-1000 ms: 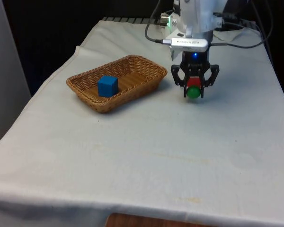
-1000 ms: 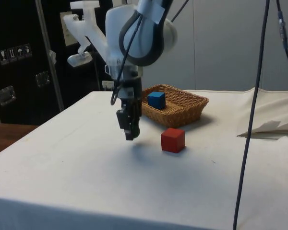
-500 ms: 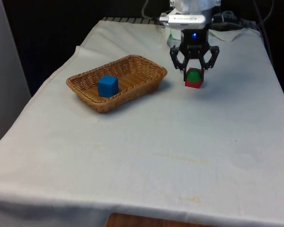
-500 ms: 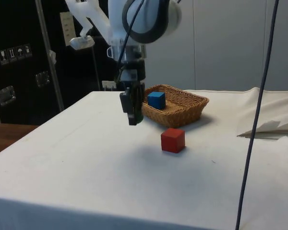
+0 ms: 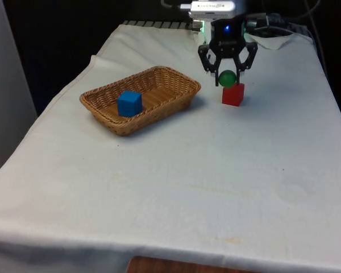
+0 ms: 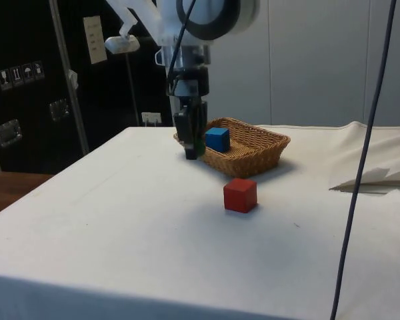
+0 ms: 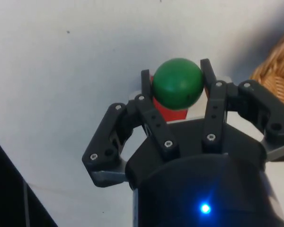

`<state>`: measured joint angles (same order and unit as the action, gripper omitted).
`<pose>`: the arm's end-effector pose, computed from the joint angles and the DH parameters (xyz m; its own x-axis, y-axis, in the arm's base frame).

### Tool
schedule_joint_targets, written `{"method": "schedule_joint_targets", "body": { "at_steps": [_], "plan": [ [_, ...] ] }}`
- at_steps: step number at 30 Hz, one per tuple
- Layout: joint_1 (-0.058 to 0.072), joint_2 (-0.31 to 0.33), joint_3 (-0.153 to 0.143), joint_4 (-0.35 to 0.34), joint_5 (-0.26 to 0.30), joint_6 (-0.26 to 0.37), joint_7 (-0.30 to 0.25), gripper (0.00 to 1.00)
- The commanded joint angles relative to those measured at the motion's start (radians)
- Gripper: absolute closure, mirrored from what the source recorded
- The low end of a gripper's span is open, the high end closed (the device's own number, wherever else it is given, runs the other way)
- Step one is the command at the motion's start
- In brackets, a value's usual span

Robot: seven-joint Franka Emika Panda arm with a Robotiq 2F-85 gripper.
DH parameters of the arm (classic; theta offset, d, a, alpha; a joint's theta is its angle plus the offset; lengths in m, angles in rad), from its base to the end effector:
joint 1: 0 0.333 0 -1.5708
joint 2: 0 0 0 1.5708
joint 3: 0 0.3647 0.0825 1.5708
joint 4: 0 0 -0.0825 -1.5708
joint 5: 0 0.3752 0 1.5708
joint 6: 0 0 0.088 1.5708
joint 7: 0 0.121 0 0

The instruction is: Place all non-red objects into the basket.

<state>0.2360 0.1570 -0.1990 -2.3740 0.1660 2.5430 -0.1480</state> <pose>0.5104 0.0184 0.3018 0.9985 0.0505 0.0221 0.0517 -0.9967 -0.0620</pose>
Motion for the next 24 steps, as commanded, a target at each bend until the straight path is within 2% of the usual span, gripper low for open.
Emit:
{"method": "schedule_joint_targets", "body": {
  "at_steps": [1,5,6,7,14,15,16,23,24],
  "plan": [
    [-0.004,-0.013,-0.001,-0.011,0.007,0.0,-0.012,1.0],
    [-0.005,-0.038,-0.018,-0.041,0.009,0.005,-0.031,1.0],
    [-0.001,-0.02,-0.014,-0.023,0.001,0.0,-0.015,1.0],
    [-0.005,-0.042,-0.022,-0.046,0.009,0.007,-0.035,1.0],
    [-0.007,-0.065,-0.056,-0.075,0.023,0.01,-0.083,1.0],
    [-0.003,-0.056,-0.058,-0.068,0.007,0.005,-0.066,1.0],
    [-0.008,-0.065,-0.061,-0.075,0.029,0.009,-0.093,1.0],
    [-0.014,-0.055,-0.099,-0.069,0.086,0.003,-0.18,1.0],
    [-0.007,-0.053,-0.103,-0.069,0.068,0.005,-0.162,1.0]
  ]
}}
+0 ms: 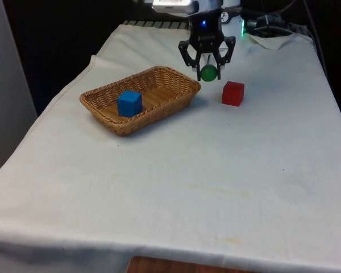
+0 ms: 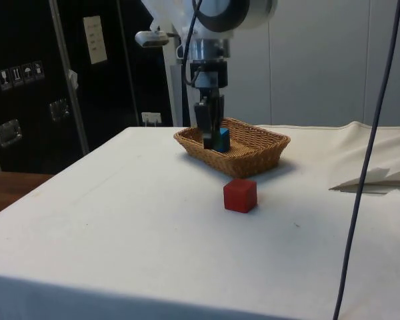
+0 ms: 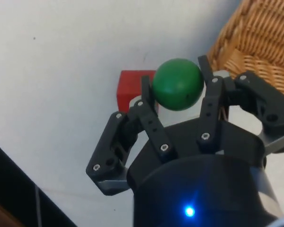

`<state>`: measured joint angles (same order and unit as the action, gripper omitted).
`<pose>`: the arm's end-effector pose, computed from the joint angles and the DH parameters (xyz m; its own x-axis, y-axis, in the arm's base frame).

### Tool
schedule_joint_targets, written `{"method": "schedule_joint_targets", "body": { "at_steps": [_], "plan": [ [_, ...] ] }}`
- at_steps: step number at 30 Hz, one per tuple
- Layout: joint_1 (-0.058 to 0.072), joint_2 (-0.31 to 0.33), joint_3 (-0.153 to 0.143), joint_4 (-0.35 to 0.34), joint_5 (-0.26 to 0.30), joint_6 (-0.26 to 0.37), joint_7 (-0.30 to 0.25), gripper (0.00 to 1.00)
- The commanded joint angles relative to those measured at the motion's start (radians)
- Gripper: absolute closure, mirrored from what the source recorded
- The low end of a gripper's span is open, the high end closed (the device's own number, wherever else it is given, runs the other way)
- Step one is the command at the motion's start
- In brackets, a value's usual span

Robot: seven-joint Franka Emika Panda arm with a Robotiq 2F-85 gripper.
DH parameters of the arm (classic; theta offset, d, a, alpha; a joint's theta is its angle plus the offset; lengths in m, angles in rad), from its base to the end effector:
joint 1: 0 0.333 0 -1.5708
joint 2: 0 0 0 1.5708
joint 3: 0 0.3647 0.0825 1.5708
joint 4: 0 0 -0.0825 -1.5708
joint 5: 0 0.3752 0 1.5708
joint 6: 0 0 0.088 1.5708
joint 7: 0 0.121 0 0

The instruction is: Place all non-red objects into the basket.

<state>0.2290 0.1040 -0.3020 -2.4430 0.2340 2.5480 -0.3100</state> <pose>0.4852 -0.0369 0.3039 0.9986 0.0435 0.0296 0.0461 -0.9943 -0.0962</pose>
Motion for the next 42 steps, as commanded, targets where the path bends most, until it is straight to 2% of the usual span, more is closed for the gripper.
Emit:
{"method": "schedule_joint_targets", "body": {
  "at_steps": [1,8,9,10,11,16,17,18,20,25,26,27,34,35,37,42],
  "plan": [
    [-0.007,0.0,-0.001,0.001,0.024,-0.002,-0.028,1.0],
    [-0.012,0.012,-0.037,0.002,0.063,0.0,-0.099,1.0],
    [-0.012,0.013,-0.041,0.001,0.068,0.001,-0.108,1.0],
    [-0.007,0.018,-0.047,0.003,0.054,0.0,-0.095,1.0],
    [-0.013,0.013,-0.046,0.0,0.074,0.002,-0.118,1.0],
    [-0.015,0.011,-0.07,-0.013,0.094,0.013,-0.164,1.0],
    [-0.011,0.019,-0.072,-0.005,0.078,0.001,-0.146,1.0],
    [-0.016,0.011,-0.074,-0.016,0.096,0.016,-0.17,1.0],
    [-0.017,0.011,-0.086,-0.022,0.102,0.023,-0.189,1.0],
    [-0.016,0.01,-0.099,-0.036,0.106,0.048,-0.211,1.0],
    [-0.014,0.018,-0.101,-0.027,0.094,0.032,-0.198,1.0],
    [-0.017,0.011,-0.103,-0.042,0.104,0.062,-0.215,1.0],
    [-0.018,0.015,-0.112,-0.069,0.108,0.12,-0.237,1.0],
    [-0.015,0.019,-0.115,-0.064,0.094,0.105,-0.223,1.0],
    [-0.02,0.021,-0.114,-0.078,0.115,0.142,-0.249,1.0],
    [-0.024,0.042,-0.117,-0.08,0.127,0.167,-0.268,1.0]
  ]
}}
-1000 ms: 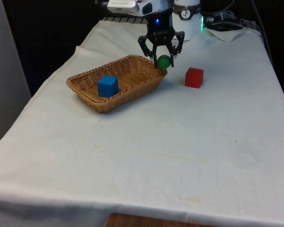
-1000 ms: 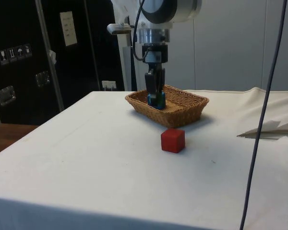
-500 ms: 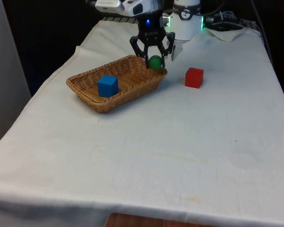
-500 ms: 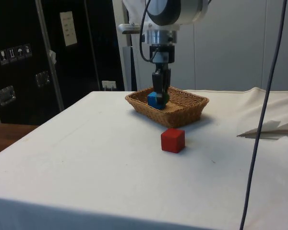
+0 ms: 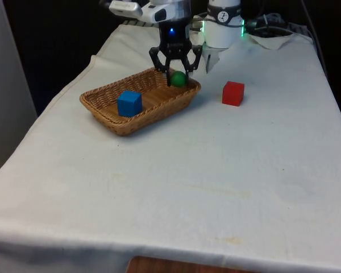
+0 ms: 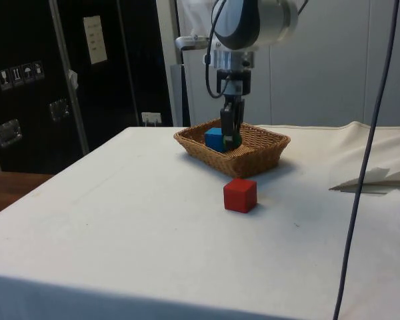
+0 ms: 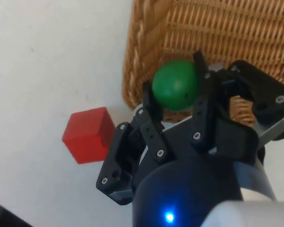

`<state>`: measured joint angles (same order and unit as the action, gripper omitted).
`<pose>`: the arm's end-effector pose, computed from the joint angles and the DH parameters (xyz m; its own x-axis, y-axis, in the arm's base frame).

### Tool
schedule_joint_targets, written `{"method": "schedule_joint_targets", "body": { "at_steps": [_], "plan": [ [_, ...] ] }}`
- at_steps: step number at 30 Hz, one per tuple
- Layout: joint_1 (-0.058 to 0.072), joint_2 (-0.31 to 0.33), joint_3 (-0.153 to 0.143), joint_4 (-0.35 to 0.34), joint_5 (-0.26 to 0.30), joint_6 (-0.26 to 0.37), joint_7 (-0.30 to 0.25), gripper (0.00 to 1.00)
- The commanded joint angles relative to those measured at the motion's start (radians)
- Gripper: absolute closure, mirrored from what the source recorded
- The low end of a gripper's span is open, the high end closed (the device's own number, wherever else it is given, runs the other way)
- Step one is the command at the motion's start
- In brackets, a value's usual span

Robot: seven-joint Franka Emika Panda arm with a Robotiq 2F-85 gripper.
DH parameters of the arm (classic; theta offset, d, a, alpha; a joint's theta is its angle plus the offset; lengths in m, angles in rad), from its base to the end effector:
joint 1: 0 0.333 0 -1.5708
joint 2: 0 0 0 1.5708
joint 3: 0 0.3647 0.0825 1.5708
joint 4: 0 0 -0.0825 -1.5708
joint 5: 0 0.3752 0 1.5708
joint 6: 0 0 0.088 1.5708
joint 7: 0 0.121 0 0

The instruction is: Place all non-red objects into the basket.

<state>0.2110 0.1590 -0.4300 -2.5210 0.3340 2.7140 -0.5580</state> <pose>0.4580 -0.1140 0.2697 0.9955 0.0426 0.0844 0.0470 -0.9976 -0.0505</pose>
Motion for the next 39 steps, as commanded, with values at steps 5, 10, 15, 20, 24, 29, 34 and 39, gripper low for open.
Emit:
{"method": "schedule_joint_targets", "body": {
  "at_steps": [5,10,15,20,24,29,34,39],
  "plan": [
    [-0.012,0.013,0.004,0.005,0.036,0.015,-0.04,1.0],
    [-0.014,0.046,-0.017,0.023,0.049,0.017,-0.071,1.0],
    [-0.015,0.059,-0.028,0.03,0.051,0.016,-0.082,1.0],
    [-0.009,0.073,-0.044,0.033,0.034,0.016,-0.071,1.0],
    [-0.017,0.073,-0.041,0.038,0.049,0.01,-0.086,0.78],
    [-0.017,0.075,-0.043,0.039,0.048,0.008,-0.086,0.29],
    [-0.017,0.076,-0.043,0.04,0.048,0.008,-0.086,0.0],
    [-0.013,0.071,-0.05,0.043,0.037,0.001,-0.078,0.0]
  ]
}}
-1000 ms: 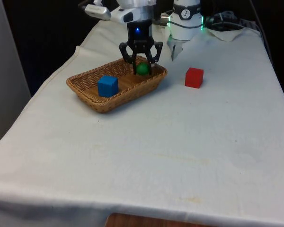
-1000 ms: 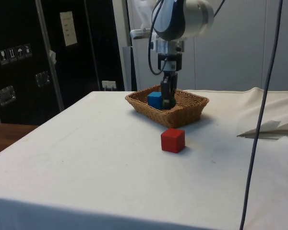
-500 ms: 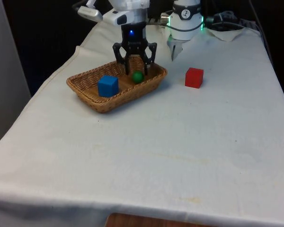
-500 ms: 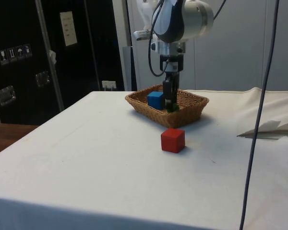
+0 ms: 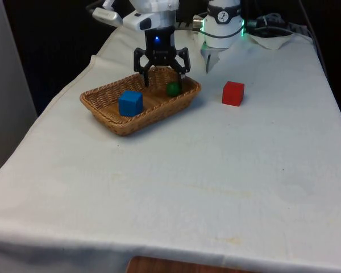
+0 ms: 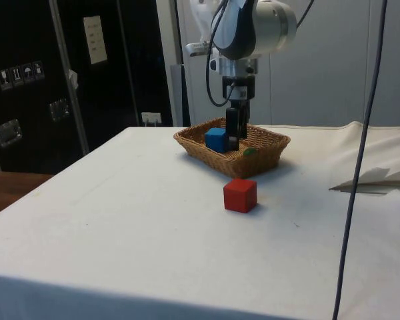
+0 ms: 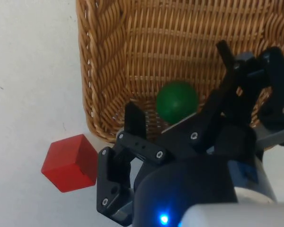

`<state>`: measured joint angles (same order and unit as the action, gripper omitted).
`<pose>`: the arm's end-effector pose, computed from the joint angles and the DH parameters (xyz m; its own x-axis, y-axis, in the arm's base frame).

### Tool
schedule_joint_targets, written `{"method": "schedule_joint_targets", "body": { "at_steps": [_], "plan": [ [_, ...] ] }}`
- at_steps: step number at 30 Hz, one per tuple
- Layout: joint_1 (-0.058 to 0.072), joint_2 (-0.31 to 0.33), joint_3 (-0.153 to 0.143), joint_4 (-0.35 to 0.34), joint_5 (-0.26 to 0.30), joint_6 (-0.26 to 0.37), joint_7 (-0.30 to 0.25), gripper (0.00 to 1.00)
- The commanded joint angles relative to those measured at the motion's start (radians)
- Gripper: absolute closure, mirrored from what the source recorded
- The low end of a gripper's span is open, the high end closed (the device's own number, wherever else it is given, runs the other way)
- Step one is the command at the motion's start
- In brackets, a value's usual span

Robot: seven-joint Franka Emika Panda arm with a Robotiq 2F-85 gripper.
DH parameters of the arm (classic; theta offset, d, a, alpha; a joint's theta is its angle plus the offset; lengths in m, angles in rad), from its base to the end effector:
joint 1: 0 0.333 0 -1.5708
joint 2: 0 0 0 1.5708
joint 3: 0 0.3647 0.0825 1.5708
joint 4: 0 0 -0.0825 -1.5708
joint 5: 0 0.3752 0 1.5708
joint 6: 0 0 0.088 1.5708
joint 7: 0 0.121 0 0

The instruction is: Place all non-red objects into the basket.

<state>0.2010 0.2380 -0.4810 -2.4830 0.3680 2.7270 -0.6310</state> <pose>0.4610 -0.1479 0.2522 0.9975 0.0300 0.0647 0.0312 -0.9993 -0.0181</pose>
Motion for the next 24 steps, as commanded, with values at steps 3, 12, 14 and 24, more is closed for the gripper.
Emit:
{"method": "schedule_joint_targets", "body": {
  "at_steps": [3,12,14,24],
  "plan": [
    [0.002,-0.017,-0.005,0.008,-0.009,-0.018,0.005,0.0],
    [0.026,-0.078,0.005,0.005,-0.046,-0.051,0.071,0.0],
    [0.03,-0.1,0.017,0.001,-0.067,-0.057,0.104,0.0],
    [0.038,-0.171,0.07,-0.01,-0.13,-0.083,0.211,0.0]
  ]
}}
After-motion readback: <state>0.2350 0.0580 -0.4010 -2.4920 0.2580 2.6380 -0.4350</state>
